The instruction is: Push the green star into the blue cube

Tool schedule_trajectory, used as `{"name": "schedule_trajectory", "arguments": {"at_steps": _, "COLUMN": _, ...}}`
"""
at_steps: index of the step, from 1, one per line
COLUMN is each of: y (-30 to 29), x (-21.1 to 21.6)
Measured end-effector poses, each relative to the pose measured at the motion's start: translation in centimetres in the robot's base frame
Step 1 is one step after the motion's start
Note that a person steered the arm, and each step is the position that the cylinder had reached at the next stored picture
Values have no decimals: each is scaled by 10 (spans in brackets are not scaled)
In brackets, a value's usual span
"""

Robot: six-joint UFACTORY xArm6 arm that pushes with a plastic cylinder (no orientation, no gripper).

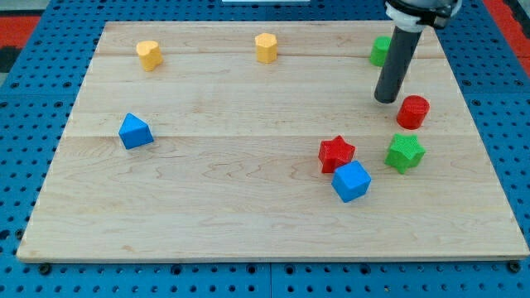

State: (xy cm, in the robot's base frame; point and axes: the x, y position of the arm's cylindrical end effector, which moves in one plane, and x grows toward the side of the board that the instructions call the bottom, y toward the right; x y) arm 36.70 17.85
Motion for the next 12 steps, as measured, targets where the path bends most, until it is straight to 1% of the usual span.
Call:
{"name": "schedule_trajectory", "arguments": {"at_steps": 1, "y": 35, "x": 0}}
{"name": "schedule_trajectory", "arguments": {"at_steps": 2, "y": 35, "x": 3}}
{"name": "schedule_trajectory", "arguments": {"at_steps": 3, "y": 35, "x": 15}}
{"name": "schedule_trajectory", "arguments": {"at_steps": 5, "y": 37, "x": 19}}
{"name": "schedule_trajectory", "arguments": {"at_steps": 6, "y": 64, "x": 16}}
{"name": "schedule_trajectory", "arguments": {"at_steps": 7, "y": 79, "x": 20}}
{"name": "schedule_trajectory", "arguments": {"at_steps": 10, "y": 79, "x": 44}}
{"name": "schedule_trajectory", "arguments": {"at_steps": 12, "y": 67, "x": 45}}
